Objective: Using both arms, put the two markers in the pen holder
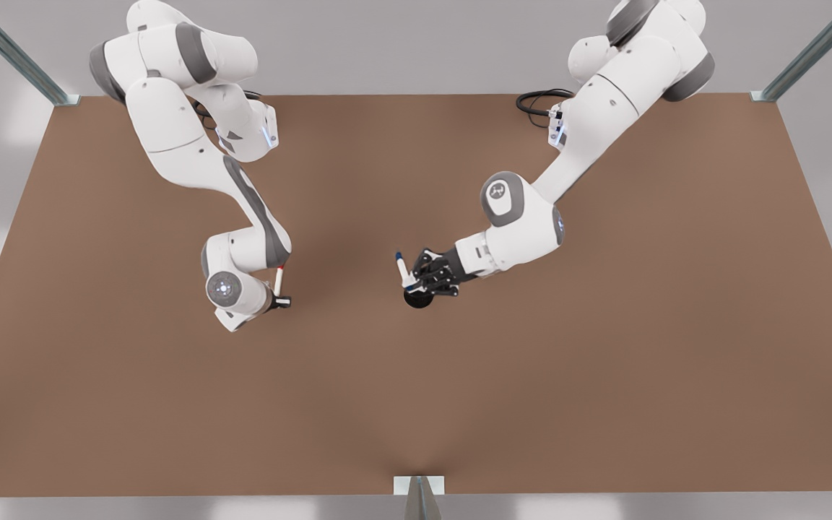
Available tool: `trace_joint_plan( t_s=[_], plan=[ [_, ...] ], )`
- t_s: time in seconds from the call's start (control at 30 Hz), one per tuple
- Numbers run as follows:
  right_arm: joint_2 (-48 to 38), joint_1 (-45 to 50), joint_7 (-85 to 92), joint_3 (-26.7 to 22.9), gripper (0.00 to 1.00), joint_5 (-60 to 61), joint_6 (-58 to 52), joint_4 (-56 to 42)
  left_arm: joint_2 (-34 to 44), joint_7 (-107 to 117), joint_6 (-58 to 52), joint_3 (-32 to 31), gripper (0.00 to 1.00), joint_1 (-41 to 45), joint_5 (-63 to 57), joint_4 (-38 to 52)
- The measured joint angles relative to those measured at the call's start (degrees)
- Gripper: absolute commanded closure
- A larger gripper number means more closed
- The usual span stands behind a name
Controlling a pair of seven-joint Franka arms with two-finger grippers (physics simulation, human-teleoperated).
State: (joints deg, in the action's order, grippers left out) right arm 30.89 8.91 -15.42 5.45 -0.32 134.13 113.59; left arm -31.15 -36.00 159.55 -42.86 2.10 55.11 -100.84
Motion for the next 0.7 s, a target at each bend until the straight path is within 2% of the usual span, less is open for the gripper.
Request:
trace_joint_plan(
  t_s=[0.27, 0.4, 0.63, 0.67, 0.7],
  plan=[
    [-4.60, -0.49, 1.06, 0.01, 0.76, 0.14, -1.71, -3.28, -1.14, -17.91, 2.22, -0.02, 0.79, -2.35, 1.52, -0.24],
    [-7.15, -0.60, 1.81, 0.09, 0.76, 0.15, -2.12, -5.33, -1.34, -25.78, 2.45, -0.08, 0.79, -1.68, 1.77, -3.18],
    [-10.03, -0.45, 2.62, 2.50, 0.78, 0.23, -4.78, -11.04, -1.81, -37.55, 3.07, -0.01, 0.77, -0.59, 1.93, -4.64],
    [-10.05, -0.30, 2.69, 2.61, 0.78, 0.25, -5.58, -12.40, -2.07, -39.12, 3.15, -0.01, 0.71, -0.56, 1.96, -4.62],
    [-9.99, -0.23, 2.68, 3.29, 0.78, 0.25, -6.56, -14.17, -2.37, -40.63, 3.15, -0.01, 0.00, -0.39, 2.00, -4.59]
  ],
)
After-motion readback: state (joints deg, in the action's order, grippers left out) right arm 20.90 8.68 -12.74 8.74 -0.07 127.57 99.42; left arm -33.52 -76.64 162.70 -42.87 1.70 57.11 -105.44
